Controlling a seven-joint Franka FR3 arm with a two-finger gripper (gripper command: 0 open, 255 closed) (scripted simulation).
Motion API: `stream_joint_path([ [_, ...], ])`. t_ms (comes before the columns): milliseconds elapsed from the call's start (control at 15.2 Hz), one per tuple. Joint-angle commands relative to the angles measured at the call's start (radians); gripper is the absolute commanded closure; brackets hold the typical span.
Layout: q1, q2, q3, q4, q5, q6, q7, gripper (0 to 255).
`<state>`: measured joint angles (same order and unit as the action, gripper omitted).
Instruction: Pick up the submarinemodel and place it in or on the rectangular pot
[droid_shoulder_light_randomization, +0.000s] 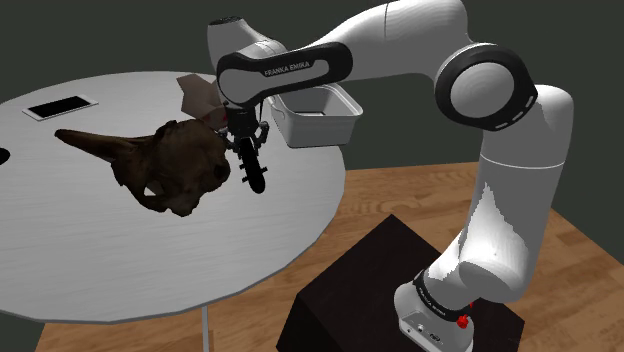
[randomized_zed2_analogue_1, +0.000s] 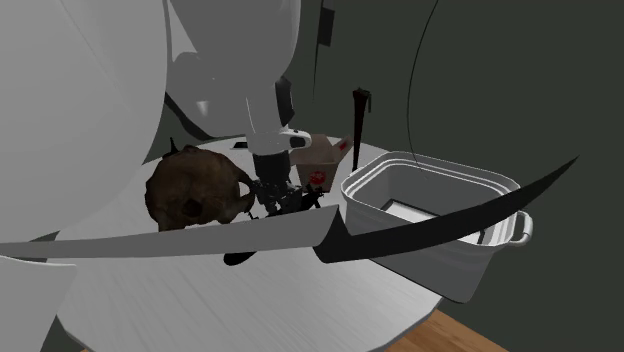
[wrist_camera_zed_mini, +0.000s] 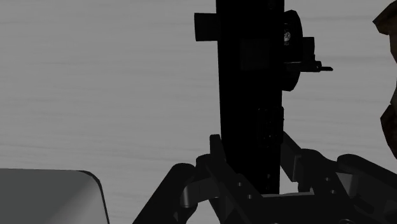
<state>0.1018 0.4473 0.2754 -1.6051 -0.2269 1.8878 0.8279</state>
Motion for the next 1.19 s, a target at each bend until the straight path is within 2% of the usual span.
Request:
stream_joint_path([
  [0, 0.000, 0.001, 0.000, 0.000, 0.000, 0.000, 0.000, 255],
  [330, 0.000, 0.000, 0.000, -0.004, 0.000, 0.003, 0.001, 255],
  [1122, 0.001, -0.043, 0.008, 0.096, 0.018, -0.136, -0.022, 255],
])
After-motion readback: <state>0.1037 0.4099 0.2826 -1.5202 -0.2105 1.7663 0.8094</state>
